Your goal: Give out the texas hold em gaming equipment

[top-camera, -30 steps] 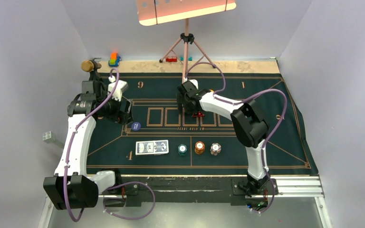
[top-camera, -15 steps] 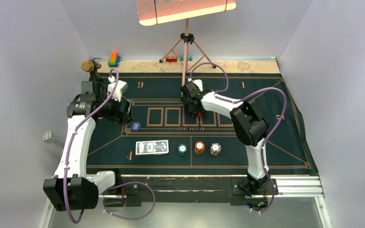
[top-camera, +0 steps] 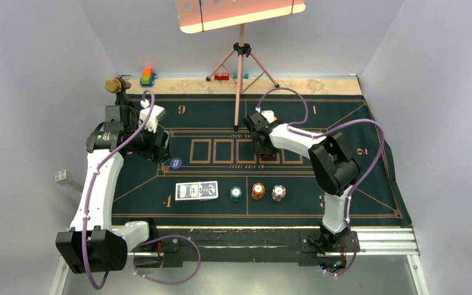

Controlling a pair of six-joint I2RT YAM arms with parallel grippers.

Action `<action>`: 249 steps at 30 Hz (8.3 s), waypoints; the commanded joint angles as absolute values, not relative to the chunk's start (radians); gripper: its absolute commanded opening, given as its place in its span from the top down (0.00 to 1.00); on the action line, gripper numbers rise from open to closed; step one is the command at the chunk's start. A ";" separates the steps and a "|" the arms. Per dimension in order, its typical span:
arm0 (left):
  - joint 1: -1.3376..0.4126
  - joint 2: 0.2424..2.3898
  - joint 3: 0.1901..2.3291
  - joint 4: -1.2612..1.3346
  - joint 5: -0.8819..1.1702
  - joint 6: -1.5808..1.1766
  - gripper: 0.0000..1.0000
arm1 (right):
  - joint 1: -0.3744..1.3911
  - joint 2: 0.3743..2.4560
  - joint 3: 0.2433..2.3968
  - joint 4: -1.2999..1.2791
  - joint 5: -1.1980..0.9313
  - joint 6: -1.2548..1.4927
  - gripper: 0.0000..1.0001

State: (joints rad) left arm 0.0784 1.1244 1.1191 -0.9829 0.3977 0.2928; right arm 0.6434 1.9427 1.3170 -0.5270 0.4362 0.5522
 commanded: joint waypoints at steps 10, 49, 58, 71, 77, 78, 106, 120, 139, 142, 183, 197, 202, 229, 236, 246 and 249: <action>0.084 1.097 1.173 -1.017 0.385 0.350 0.00 | 0.399 1.578 0.964 -0.649 0.482 0.662 0.52; 0.085 1.077 1.208 -1.055 0.384 0.375 0.00 | 0.485 1.635 0.939 -0.599 0.307 0.945 0.48; 0.085 1.098 1.215 -1.052 0.394 0.363 0.00 | 0.333 1.531 0.848 -0.631 0.372 0.981 0.51; 0.084 1.113 1.193 -1.040 0.385 0.377 0.00 | 0.245 1.433 0.849 -0.667 0.404 0.917 0.52; 0.085 1.113 1.183 -1.038 0.393 0.380 0.00 | 0.270 1.402 0.915 -0.624 0.349 0.843 0.51; 0.084 1.112 1.182 -1.038 0.395 0.379 0.00 | 0.274 1.415 0.937 -0.623 0.348 0.838 0.51; 0.085 1.102 1.187 -1.039 0.364 0.390 0.00 | 0.275 1.614 0.992 -0.680 0.460 0.813 0.42; 0.085 1.095 1.174 -1.043 0.377 0.399 0.00 | 0.235 1.539 0.943 -0.723 0.486 0.822 0.40; 0.085 1.056 1.132 -1.061 0.405 0.356 0.00 | 0.798 1.324 1.204 -0.615 0.409 0.532 0.02; 0.085 1.045 1.119 -1.047 0.377 0.347 0.00 | 0.903 1.312 1.156 -0.545 0.350 0.486 0.02; 0.084 1.061 1.094 -0.986 0.262 0.357 0.00 | 1.165 1.609 0.988 -0.355 0.308 0.458 0.38; 0.084 1.045 1.079 -0.984 0.262 0.365 0.00 | 1.164 1.620 0.988 -0.349 0.319 0.472 0.56; 0.085 1.037 1.080 -0.985 0.259 0.373 0.00 | 1.165 1.618 0.986 -0.348 0.318 0.477 0.65; 0.087 1.053 1.104 -0.913 0.257 0.356 0.00 | 1.131 1.643 1.309 -0.494 0.327 0.363 1.00; 0.108 1.071 1.147 -0.890 0.323 0.316 0.00 | 1.047 1.961 1.691 -0.515 0.241 0.299 1.00; 0.161 1.043 1.136 -0.851 0.395 0.263 0.00 | 1.002 2.283 2.064 -0.543 0.167 0.282 1.00; 0.164 1.051 1.115 -0.822 0.389 0.248 0.00 | 1.000 2.334 2.098 -0.539 0.155 0.284 1.00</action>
State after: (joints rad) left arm 0.1513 1.0637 1.1088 -0.8856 0.3553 0.2871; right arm 0.9989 2.3245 2.0117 -0.5365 0.1890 0.3008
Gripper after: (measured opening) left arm 0.996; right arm 0.464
